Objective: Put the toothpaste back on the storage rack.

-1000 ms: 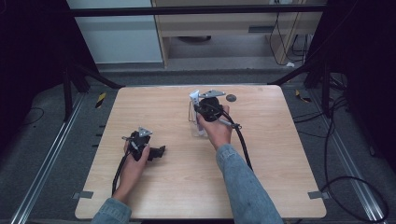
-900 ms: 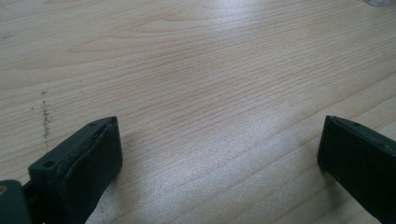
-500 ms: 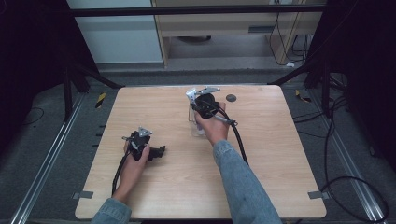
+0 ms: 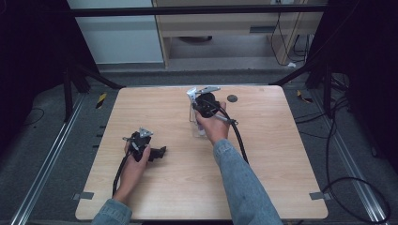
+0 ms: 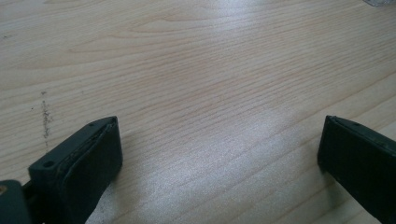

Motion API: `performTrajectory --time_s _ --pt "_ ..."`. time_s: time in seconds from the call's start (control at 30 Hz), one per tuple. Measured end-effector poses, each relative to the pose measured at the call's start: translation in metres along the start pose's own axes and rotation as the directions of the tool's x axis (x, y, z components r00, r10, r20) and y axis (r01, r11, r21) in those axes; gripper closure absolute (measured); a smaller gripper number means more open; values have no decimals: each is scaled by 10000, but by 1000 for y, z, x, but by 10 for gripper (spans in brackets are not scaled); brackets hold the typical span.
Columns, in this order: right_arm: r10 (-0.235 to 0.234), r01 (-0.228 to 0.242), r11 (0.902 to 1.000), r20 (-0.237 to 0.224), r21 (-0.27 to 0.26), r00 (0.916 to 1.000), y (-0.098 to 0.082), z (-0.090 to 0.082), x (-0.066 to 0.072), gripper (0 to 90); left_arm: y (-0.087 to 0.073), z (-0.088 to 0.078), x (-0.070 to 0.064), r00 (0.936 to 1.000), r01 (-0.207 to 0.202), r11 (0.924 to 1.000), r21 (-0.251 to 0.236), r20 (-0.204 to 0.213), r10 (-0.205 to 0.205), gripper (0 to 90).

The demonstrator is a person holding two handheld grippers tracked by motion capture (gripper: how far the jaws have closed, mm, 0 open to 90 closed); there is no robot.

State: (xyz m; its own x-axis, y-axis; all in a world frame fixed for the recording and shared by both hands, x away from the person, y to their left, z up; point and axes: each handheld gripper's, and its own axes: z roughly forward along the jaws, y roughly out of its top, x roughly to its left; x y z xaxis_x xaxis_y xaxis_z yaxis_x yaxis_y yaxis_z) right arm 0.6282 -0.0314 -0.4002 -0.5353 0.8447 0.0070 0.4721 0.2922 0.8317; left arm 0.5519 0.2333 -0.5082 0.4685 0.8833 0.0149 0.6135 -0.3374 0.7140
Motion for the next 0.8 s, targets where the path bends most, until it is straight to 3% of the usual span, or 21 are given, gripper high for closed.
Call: performTrajectory --time_s 0.8 --pt "154 -155 9999 65 30 9999 2 7 -1 785 0 0 0 10000 1 10000 2 1 -1 0"
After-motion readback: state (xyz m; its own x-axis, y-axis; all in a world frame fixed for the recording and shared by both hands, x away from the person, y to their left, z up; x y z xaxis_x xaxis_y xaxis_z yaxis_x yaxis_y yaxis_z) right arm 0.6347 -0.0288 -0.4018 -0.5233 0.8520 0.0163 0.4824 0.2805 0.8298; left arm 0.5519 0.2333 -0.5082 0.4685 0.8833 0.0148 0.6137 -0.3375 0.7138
